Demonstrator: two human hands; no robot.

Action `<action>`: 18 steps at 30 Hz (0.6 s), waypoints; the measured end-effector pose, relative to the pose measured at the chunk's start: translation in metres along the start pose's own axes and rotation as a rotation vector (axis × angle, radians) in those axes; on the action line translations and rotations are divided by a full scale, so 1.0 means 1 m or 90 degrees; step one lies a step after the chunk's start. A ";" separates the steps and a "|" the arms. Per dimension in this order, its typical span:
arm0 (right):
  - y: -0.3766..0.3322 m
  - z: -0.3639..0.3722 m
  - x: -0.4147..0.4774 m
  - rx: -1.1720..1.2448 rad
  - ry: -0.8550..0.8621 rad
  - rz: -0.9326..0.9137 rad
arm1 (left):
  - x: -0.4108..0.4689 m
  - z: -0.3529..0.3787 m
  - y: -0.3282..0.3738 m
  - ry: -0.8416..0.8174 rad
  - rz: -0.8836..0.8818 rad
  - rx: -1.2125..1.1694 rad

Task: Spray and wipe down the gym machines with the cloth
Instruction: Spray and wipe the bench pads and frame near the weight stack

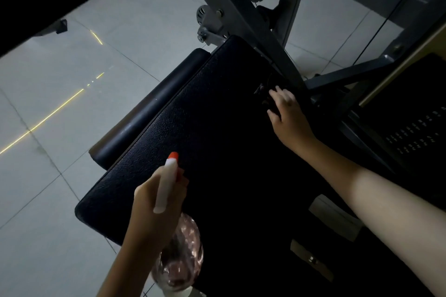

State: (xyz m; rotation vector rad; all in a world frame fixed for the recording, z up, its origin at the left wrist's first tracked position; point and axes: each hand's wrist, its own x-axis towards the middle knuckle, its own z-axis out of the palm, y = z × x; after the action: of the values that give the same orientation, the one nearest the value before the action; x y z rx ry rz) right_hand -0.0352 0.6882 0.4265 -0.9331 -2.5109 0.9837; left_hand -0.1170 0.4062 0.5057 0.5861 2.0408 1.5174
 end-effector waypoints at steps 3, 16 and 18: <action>0.003 -0.003 0.025 -0.008 0.033 0.010 | -0.001 0.001 -0.002 0.010 0.007 -0.026; -0.012 0.011 0.004 -0.058 -0.114 -0.197 | -0.004 0.002 -0.003 0.069 -0.032 -0.028; -0.006 0.005 0.010 -0.068 -0.074 -0.170 | -0.003 0.001 -0.004 0.067 -0.021 -0.020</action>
State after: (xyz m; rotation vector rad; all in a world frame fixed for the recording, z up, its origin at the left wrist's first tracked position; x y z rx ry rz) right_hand -0.0478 0.6887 0.4273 -0.5596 -2.7184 0.8487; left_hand -0.1147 0.4040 0.5021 0.4662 2.0900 1.5895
